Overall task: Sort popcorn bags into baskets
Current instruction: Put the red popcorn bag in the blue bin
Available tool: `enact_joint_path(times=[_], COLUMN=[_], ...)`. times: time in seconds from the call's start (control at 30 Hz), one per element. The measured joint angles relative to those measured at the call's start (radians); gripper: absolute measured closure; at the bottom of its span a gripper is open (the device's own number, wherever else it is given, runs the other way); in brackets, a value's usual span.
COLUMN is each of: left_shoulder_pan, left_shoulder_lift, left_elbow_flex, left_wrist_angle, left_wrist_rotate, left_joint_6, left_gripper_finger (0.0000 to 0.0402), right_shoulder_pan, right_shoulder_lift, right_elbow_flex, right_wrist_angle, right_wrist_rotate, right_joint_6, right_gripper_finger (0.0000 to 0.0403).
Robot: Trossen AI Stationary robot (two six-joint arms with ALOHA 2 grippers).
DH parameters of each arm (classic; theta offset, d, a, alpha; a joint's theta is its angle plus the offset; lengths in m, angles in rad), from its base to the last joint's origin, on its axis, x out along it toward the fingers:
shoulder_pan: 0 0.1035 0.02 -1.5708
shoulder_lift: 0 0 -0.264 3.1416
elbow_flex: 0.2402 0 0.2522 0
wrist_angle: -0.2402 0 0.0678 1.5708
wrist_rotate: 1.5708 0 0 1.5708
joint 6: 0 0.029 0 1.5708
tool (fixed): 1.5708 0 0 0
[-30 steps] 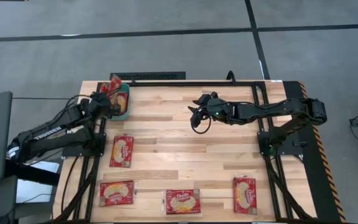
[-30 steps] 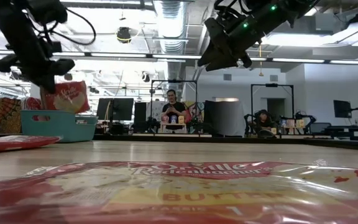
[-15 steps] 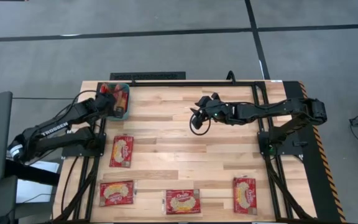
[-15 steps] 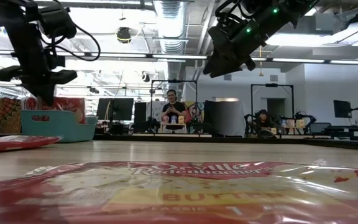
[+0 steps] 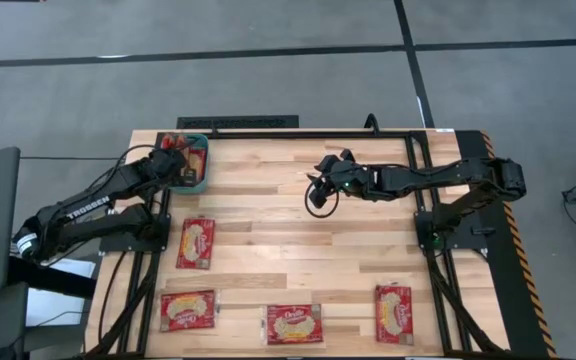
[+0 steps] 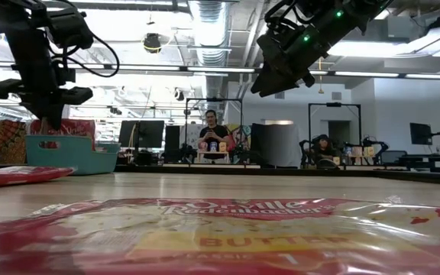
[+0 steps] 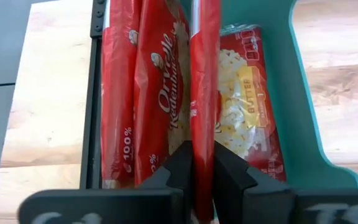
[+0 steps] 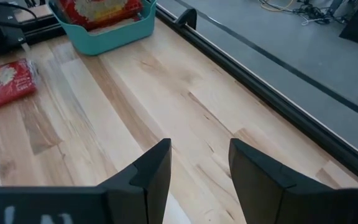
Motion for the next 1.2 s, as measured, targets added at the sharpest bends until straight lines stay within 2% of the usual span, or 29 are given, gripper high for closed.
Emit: enact_joint_path(times=[0.43,0.77,0.87,0.97,1.03,1.1,1.2], left_shoulder_pan=[0.000,0.000,-0.005,-0.049,-0.099,-0.158,-0.256], left_shoulder_lift=[-0.001,-0.001,-0.002,-0.008,-0.008,-0.006,-0.007], left_elbow_flex=[0.014,0.227,0.265,0.251,0.212,0.160,0.065], left_wrist_angle=[-0.019,-0.192,-0.195,-0.097,0.019,0.159,0.425], left_wrist_rotate=[0.018,-0.009,-0.007,0.036,0.100,0.171,0.289], left_joint_6=[0.000,0.128,0.159,0.208,0.255,0.305,0.392], left_gripper_finger=[0.0295,0.0287,0.0287,0.0287,0.0287,0.0287,0.0287], right_shoulder_pan=[0.000,0.014,0.035,0.063,0.087,0.114,0.179], right_shoulder_lift=[0.000,0.000,0.000,0.000,0.000,-0.002,0.000], right_elbow_flex=[0.000,0.000,0.000,0.000,0.000,0.000,0.000], right_wrist_angle=[0.000,-0.001,-0.011,-0.094,-0.196,-0.328,-0.504], right_wrist_rotate=[0.000,-0.003,-0.005,-0.004,-0.011,-0.066,-0.205], right_joint_6=[0.010,0.062,0.091,0.143,0.201,0.266,0.306], right_gripper_finger=[0.0205,0.0211,0.0210,0.0207,0.0207,0.0209,0.0216])
